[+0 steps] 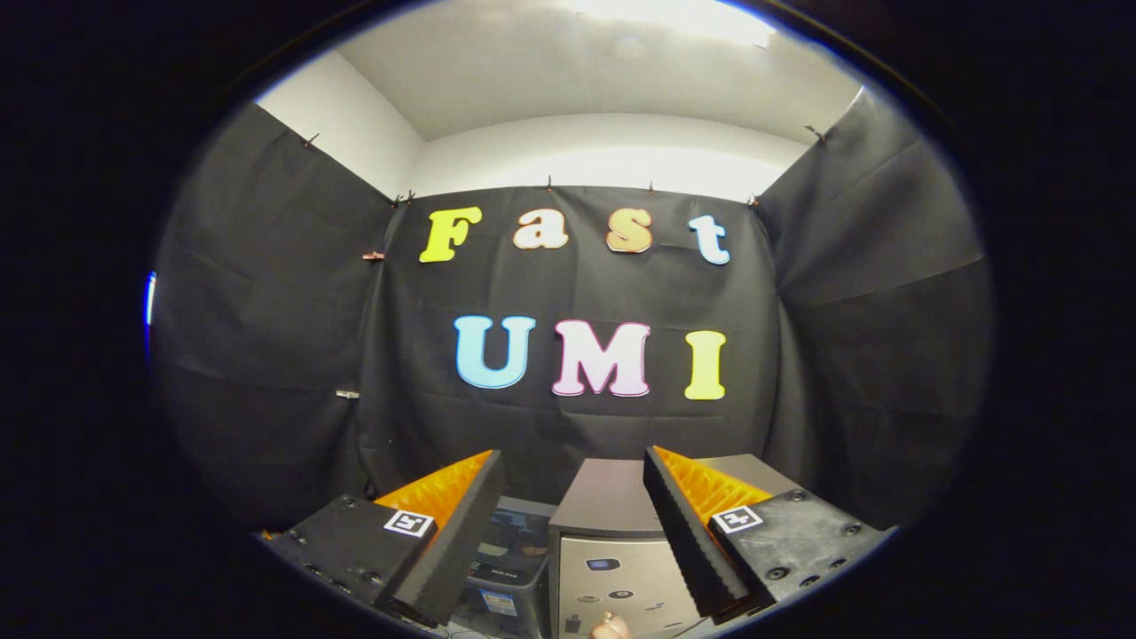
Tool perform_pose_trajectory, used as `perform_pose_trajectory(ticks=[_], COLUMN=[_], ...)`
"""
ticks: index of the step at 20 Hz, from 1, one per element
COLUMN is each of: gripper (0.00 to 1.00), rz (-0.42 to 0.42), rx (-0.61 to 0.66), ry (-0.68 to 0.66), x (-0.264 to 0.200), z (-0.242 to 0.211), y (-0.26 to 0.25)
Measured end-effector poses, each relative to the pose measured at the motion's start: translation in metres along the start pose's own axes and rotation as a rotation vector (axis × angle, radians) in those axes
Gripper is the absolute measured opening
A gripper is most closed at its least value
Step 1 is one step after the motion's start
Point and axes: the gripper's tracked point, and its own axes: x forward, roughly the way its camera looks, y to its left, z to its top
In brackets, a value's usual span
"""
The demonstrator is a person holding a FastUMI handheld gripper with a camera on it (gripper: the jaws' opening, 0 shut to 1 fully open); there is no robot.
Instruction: Put the clothes into the washing machine and then close the washing machine lid.
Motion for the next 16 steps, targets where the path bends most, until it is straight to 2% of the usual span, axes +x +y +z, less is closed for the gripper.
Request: perform_pose_trajectory(ticks=[12,16], gripper=[0.98,0.98], rz=[-0.083,-0.079], rx=[0.050,0.060], ry=[0.014,0.026], x=[-0.011,-0.008], z=[-0.006,-0.009], y=[-0.019,-0.021])
